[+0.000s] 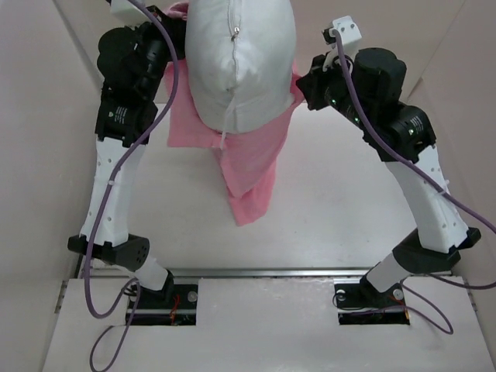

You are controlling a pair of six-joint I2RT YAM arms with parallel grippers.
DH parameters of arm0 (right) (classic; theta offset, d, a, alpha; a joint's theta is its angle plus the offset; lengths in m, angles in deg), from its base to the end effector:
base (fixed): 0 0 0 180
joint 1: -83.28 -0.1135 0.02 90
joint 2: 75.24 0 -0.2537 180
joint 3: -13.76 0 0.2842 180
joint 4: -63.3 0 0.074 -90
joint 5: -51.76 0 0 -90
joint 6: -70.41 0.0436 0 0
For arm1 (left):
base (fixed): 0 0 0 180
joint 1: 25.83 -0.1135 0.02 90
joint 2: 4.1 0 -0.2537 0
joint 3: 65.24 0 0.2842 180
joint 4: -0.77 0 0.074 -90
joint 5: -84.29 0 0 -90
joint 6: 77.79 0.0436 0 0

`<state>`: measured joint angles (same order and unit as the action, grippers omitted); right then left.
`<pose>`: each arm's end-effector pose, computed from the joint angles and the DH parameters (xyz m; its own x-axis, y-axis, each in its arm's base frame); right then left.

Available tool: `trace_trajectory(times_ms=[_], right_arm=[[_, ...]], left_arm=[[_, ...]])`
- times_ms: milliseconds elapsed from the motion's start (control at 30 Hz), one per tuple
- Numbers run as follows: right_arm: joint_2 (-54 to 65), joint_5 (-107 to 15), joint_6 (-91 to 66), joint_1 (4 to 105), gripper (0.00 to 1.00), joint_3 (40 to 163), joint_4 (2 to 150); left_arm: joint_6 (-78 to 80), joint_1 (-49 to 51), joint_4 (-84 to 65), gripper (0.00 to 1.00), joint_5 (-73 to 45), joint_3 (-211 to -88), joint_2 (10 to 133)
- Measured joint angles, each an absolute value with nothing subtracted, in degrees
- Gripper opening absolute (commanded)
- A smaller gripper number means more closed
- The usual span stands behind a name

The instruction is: Put the pillow into the pillowcase

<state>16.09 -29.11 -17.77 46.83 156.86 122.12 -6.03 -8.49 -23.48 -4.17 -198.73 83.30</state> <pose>0.2598 0.1833 0.5760 -0.1133 -0.0447 -0.9926 -0.4566 0.8896 0.0121 0.3008 -0.0927 0.6154 0.2515 -0.4063 -0.8785 0.3715 0.8786 -0.3000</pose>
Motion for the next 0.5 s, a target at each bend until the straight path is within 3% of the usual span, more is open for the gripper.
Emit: trace_trajectory(times_ms=[100,200,267,367,433,500], right_arm=[[19.1,-28.3,-18.1,46.9,0.0,162.6,122.4],[31.6,-23.1,-18.3,49.8,0.0,181.0,122.8],[34.9,-21.9,-18.4,52.5,0.0,183.0,122.8],[26.2,-27.4,-19.2,55.2,0.0,162.1,118.5],[15.2,-31.8,-20.2,53.6,0.0,143.5,112.5],[5.8,-34.7,-21.0,49.9,0.0,133.1,110.1]], left_arm=[[-5.4,-8.2,-25.0,0.0,-7.7,-201.8,85.4],[-4.6,-5.3,-24.4,0.0,-10.3,-192.5,81.1],[-3.9,-3.0,-25.5,0.0,-11.7,-187.9,78.0],[-2.6,-1.4,-30.8,0.0,-12.6,-192.1,78.1],[-2.2,-2.8,-38.6,0.0,-11.8,-207.4,84.7],[-3.9,-7.6,-40.3,0.0,-12.8,-222.0,92.8]])
